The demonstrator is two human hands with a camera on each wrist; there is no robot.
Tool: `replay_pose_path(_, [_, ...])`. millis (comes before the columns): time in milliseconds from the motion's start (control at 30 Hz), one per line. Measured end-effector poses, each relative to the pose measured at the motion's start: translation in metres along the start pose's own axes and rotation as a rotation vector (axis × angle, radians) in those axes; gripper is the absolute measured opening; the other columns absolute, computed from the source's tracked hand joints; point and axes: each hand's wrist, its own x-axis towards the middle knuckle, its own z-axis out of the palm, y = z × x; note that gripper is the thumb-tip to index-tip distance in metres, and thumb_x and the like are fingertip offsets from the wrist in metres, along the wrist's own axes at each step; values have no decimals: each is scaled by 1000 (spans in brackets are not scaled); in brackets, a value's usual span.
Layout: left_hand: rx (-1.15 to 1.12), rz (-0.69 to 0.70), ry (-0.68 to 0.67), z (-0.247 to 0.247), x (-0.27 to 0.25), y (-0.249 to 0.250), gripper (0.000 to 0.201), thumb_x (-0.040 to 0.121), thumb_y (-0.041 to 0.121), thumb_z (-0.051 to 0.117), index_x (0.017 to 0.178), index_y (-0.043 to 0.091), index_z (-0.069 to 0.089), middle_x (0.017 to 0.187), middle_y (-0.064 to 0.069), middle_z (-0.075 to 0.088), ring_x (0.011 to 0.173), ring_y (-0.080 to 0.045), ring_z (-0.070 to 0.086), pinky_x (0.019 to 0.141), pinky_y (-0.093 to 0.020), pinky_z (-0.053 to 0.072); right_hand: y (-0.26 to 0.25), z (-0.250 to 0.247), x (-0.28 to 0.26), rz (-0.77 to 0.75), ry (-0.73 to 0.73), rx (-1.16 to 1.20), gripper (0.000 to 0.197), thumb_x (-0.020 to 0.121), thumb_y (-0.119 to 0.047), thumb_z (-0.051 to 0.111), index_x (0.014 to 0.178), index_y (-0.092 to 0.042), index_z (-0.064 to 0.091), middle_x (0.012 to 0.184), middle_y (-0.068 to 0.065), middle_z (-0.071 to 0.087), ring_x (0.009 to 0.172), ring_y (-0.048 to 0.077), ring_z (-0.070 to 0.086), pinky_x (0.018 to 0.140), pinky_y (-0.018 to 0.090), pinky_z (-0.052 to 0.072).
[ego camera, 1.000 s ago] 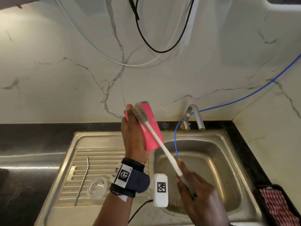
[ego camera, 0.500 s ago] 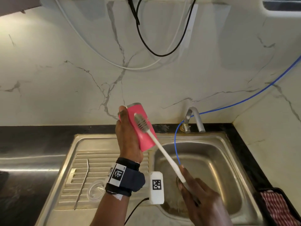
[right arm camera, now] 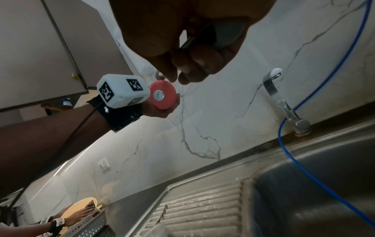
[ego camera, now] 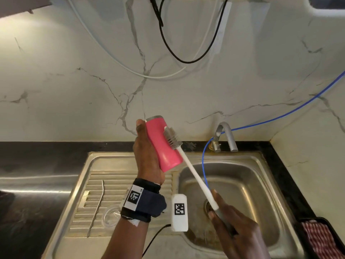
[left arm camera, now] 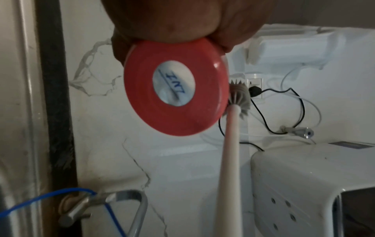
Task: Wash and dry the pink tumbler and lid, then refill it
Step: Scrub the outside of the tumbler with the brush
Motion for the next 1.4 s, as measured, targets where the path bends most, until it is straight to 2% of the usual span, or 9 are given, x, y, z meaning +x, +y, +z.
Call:
replay_pose_path(200, [-46,-5,-42,-8,5,1,73,89,83,47,128,25,67,119,-20,76,95,-33,76,94,-58,61,-4,-15,-13,44,-46,23,60,88,-31,72,142,-53,56,93,-30,63,66,-13,59,69,3,46])
replay_pose_path(400, [15,-74,-184,0,-8,-10,70,94,79,46,126,21,66,96,-11,78,81,-29,76,81,-52,63,-13,13,55,-19,54,60,65,87,-9,81,145,-30,59,84,-33,59,63,-10,56,63,-3,35])
replay_pose_path(567, [-117,-82,-76,-12,9,12,77,96,82,41,132,20,68,106,-14,77,89,-31,76,75,-45,63,9,3,-3,-9,-60,85,64,89,-29,78,142,-54,54,109,-25,72,82,-7,69,76,8,50])
replay_pose_path(767, [-315,-243,-76,-4,-7,2,77,97,83,35,136,24,65,107,-11,76,103,-32,70,84,-47,59,27,22,-6,-61,3,-11,69,89,-21,72,152,-37,49,113,-11,71,61,8,65,59,16,50])
replay_pose_path(900, [-446,-426,-184,-5,-10,-10,78,95,86,40,121,15,62,118,-9,65,99,-36,63,104,-55,52,49,42,0,-91,20,-33,63,95,-23,68,153,-39,47,108,-12,65,71,10,66,57,22,53])
replay_pose_path(1033, [-494,-493,-115,-1,-8,-1,82,97,80,43,143,13,54,135,-21,66,103,-38,69,81,-49,55,67,47,-11,-114,20,-29,59,98,-28,64,152,-41,47,120,-8,68,77,17,72,60,24,55])
replay_pose_path(1133, [-608,-509,-56,1,-7,2,76,96,73,55,144,14,55,137,-21,68,105,-39,69,77,-47,60,64,45,-9,-102,27,-10,55,98,-34,59,151,-43,46,112,-10,68,70,11,68,60,19,52])
replay_pose_path(1267, [-575,-510,-50,6,-14,0,77,97,77,48,141,15,57,134,-23,67,102,-38,69,74,-47,56,54,44,7,-84,24,-42,52,100,-34,56,151,-37,47,100,-11,62,70,9,64,58,17,47])
replay_pose_path(1400, [-666,-456,-90,8,-12,9,76,99,73,51,145,13,55,125,-24,69,96,-39,69,66,-49,66,61,40,-12,-65,51,25,50,102,-41,55,151,-46,46,108,-11,66,77,9,70,67,17,51])
